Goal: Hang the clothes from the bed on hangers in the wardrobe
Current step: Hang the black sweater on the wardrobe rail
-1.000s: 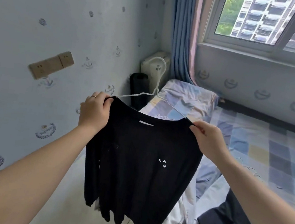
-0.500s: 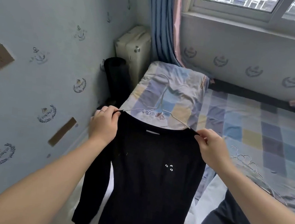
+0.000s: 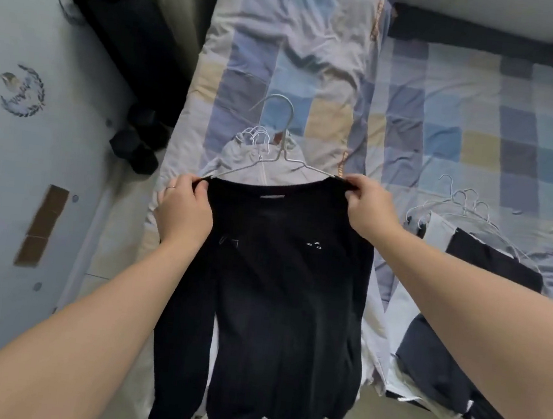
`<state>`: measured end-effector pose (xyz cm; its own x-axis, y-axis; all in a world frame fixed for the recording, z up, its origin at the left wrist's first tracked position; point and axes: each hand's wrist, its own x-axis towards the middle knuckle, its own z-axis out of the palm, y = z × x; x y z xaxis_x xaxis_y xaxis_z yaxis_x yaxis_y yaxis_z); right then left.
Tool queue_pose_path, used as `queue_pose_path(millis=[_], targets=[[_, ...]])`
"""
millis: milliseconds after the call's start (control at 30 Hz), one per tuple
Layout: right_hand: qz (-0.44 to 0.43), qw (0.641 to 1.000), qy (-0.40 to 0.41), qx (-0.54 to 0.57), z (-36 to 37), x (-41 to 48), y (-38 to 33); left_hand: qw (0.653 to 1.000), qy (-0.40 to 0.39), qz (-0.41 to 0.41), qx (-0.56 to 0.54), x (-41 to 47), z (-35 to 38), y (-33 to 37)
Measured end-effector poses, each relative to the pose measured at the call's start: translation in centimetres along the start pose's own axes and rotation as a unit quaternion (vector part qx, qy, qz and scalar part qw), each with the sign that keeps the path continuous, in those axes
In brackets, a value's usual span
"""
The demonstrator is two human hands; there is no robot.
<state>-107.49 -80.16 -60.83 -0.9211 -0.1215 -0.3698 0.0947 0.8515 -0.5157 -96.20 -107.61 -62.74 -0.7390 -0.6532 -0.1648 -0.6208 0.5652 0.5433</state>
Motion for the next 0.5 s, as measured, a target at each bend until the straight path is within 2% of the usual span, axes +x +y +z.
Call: queue_pose_path(millis=[133,267,400,500], targets=[[0.012,0.995,-0.081,0.064,2.3,0.4,-1.4,0.997,-0.059,-0.046,0.0,2.4,1.7,-0.4],[0.007,0.99,-0.083,0.116,3.0,-3.4,-1.8,0.992,-0.126,0.01,-0.001,0.4,1.7,-0.7],[-0.007,0.995,-0.095,0.034,2.2,-8.8,-1.7,0.972,-0.222,0.071,-0.006,-4.0,0.4,1.2],[-0.029,0.995,-0.086,-0.027,1.0,-12.3,-1.5,0.959,-0.252,0.129,0.014,-7.6,-0.6,3.4]])
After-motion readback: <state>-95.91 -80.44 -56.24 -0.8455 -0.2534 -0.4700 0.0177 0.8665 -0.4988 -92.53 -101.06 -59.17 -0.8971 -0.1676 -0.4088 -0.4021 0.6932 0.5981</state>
